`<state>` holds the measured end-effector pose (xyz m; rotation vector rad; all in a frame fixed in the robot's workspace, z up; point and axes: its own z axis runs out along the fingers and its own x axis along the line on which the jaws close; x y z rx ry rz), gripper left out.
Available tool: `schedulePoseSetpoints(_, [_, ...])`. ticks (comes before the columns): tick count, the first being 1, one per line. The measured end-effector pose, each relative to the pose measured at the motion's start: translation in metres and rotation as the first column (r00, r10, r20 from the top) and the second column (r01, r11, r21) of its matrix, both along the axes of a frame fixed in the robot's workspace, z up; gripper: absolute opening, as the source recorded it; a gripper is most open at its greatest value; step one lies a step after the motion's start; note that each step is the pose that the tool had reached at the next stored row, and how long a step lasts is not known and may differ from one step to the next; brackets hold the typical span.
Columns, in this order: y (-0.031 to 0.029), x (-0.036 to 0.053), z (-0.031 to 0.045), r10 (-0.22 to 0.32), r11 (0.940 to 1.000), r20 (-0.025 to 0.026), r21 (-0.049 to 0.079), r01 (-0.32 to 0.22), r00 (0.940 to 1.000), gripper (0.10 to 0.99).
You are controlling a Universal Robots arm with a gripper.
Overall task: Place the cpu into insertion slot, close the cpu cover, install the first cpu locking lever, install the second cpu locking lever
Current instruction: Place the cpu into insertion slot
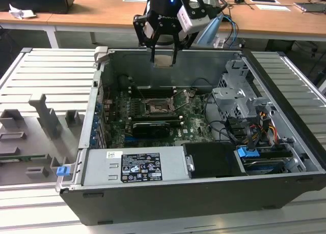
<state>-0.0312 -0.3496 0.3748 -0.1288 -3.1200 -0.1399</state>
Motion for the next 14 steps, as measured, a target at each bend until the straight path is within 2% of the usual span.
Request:
schedulePoseSetpoints(5, [0.0,0.0,-0.0003,-0.041,0.9992,0.0001,0.0,0.041,0.9992,0.529])
schedulePoseSetpoints(9, [0.0,0.0,-0.0007,-0.089,0.996,0.0001,0.0,0.089,0.996,0.529])
schedulePoseSetpoints(12, [0.0,0.0,-0.001,-0.138,0.9904,0.0002,0.0,0.138,0.9904,0.529])
schedulePoseSetpoints(14, [0.0,0.0,-0.0012,-0.177,0.9841,0.0002,0.0,0.177,0.9841,0.529])
